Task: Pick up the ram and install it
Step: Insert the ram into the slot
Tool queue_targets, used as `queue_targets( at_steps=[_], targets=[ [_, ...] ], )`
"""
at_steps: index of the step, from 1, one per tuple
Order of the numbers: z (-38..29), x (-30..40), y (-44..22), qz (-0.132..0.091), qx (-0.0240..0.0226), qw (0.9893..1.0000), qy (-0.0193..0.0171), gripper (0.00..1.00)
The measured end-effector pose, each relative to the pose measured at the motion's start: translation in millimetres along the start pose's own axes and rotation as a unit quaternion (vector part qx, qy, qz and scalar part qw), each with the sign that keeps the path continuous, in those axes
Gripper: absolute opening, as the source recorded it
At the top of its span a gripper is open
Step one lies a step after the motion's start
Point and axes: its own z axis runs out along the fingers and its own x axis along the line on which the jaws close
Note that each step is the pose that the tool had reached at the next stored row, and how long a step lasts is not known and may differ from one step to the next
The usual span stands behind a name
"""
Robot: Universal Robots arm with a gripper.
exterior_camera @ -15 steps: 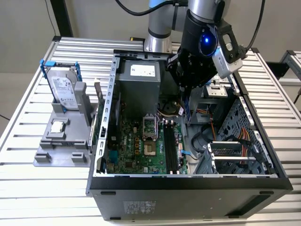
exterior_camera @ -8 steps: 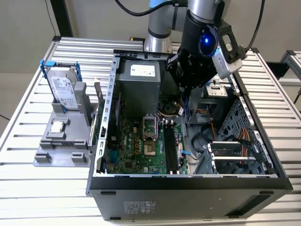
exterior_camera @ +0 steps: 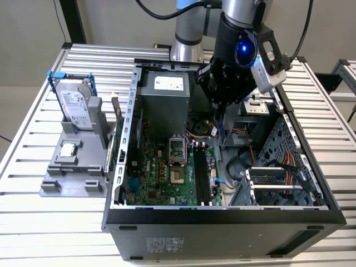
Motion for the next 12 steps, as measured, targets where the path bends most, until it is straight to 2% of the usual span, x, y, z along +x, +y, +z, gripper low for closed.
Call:
queue_targets(
  at_steps=[5, 12],
  targets=[
    [0.5, 0.0, -1.4, 0.000, -0.0001, 1.0000, 0.0001, 0.00],
    [5.3, 0.2, -2.1, 0.000, 0.0001, 1.0000, 0.0001, 0.00]
  ],
)
